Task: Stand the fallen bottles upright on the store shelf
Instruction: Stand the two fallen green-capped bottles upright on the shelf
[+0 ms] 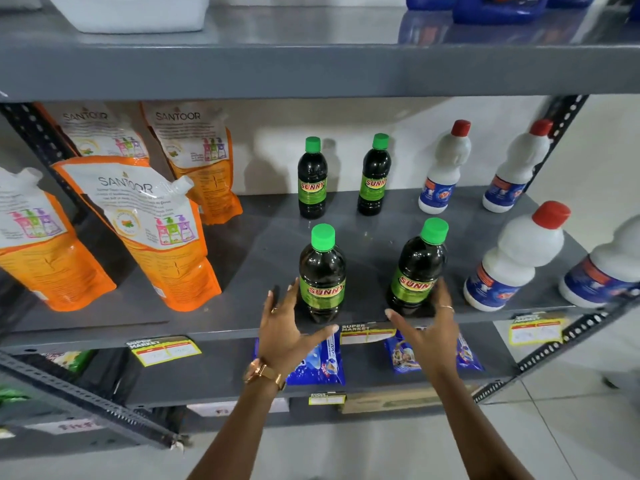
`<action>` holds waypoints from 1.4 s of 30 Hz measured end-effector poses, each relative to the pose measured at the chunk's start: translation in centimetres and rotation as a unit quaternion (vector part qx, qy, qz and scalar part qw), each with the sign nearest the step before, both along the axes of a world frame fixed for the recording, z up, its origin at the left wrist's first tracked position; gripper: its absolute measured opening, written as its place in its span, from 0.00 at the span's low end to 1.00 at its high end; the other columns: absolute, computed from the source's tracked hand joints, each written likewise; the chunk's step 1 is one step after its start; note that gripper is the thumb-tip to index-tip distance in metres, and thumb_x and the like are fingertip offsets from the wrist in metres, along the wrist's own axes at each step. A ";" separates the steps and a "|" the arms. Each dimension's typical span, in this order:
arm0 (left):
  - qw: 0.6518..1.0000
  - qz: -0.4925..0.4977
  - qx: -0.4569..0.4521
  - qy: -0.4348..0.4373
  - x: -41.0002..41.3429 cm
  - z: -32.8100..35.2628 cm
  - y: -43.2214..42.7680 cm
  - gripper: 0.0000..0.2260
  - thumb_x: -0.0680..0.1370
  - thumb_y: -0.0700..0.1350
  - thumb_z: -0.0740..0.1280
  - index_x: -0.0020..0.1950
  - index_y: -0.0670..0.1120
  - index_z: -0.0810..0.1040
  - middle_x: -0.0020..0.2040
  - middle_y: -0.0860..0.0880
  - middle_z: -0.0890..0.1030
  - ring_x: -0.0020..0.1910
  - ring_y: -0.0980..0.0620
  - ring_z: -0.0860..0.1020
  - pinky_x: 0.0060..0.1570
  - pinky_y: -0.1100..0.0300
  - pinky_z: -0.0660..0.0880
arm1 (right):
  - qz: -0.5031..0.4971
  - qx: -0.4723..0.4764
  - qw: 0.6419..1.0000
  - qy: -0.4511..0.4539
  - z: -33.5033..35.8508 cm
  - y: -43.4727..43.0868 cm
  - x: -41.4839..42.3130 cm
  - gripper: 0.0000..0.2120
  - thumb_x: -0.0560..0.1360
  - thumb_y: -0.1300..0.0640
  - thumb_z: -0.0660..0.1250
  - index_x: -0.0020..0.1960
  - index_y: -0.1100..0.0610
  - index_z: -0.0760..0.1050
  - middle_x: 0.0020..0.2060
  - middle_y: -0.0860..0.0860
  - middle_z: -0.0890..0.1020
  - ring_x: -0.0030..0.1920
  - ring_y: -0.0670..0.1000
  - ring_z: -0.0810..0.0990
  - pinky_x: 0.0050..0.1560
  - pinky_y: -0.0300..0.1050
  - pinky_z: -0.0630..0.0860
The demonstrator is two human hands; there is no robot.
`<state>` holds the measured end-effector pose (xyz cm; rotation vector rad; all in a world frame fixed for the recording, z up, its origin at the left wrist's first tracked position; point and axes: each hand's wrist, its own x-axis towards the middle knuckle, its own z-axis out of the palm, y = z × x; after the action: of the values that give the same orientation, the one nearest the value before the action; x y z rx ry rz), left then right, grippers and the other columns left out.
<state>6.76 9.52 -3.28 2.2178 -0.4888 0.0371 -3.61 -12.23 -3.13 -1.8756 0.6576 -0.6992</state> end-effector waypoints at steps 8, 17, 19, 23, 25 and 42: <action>0.996 0.033 -0.063 -0.055 -0.4 -0.1 -1.1 0.36 0.61 0.69 0.67 0.61 0.48 0.74 0.59 0.50 0.79 0.63 0.67 0.62 0.72 0.53 0.44 | -0.004 -0.021 0.999 0.037 -0.9 0.1 1.5 0.38 0.62 0.47 0.79 0.68 0.56 0.71 0.66 0.57 0.76 0.74 0.58 0.61 0.69 0.54 0.65; 0.995 0.040 -0.085 0.033 0.0 -0.2 -1.3 0.31 0.58 0.64 0.73 0.57 0.56 0.73 0.58 0.49 0.80 0.64 0.52 0.72 0.70 0.60 0.35 | 0.060 -0.027 0.998 0.017 -0.2 -1.1 1.2 0.39 0.58 0.40 0.79 0.64 0.49 0.71 0.56 0.49 0.81 0.58 0.54 0.78 0.60 0.58 0.74; 0.992 0.077 -0.099 0.026 -0.9 0.1 -1.5 0.41 0.57 0.61 0.77 0.66 0.52 0.67 0.65 0.48 0.75 0.69 0.50 0.65 0.72 0.52 0.39 | 0.087 -0.022 0.996 0.008 0.1 -1.2 0.2 0.43 0.58 0.41 0.80 0.68 0.52 0.68 0.60 0.48 0.76 0.62 0.51 0.74 0.64 0.52 0.71; 0.971 0.178 -0.132 -0.086 -7.1 1.5 -4.2 0.53 0.59 0.50 0.81 0.74 0.46 0.52 0.75 0.44 0.56 0.73 0.47 0.54 0.71 0.48 0.55 | -0.009 -0.001 0.998 -0.064 0.0 -3.2 -4.4 0.31 0.63 0.44 0.77 0.61 0.51 0.70 0.57 0.48 0.72 0.58 0.53 0.74 0.60 0.46 0.72; 0.975 0.106 -0.141 -0.132 -11.0 1.8 -7.0 0.48 0.63 0.51 0.78 0.74 0.46 0.52 0.73 0.46 0.56 0.72 0.47 0.56 0.70 0.57 0.57 | -0.099 0.010 0.989 -0.107 0.0 -5.7 -6.0 0.33 0.63 0.45 0.77 0.62 0.54 0.69 0.58 0.51 0.71 0.58 0.58 0.72 0.60 0.56 0.72; 0.986 0.101 -0.133 -0.025 -6.9 0.1 -16.2 0.31 0.61 0.61 0.72 0.58 0.45 0.74 0.50 0.45 0.82 0.49 0.48 0.78 0.48 0.55 0.75 | 0.069 0.001 0.997 0.025 0.4 -15.3 -4.9 0.31 0.63 0.53 0.80 0.62 0.56 0.72 0.53 0.50 0.81 0.48 0.49 0.80 0.45 0.33 0.73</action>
<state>-0.11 -6.68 -3.13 1.9976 -0.2670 0.2514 -8.46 -27.55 -2.77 -1.9217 0.5542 -0.5657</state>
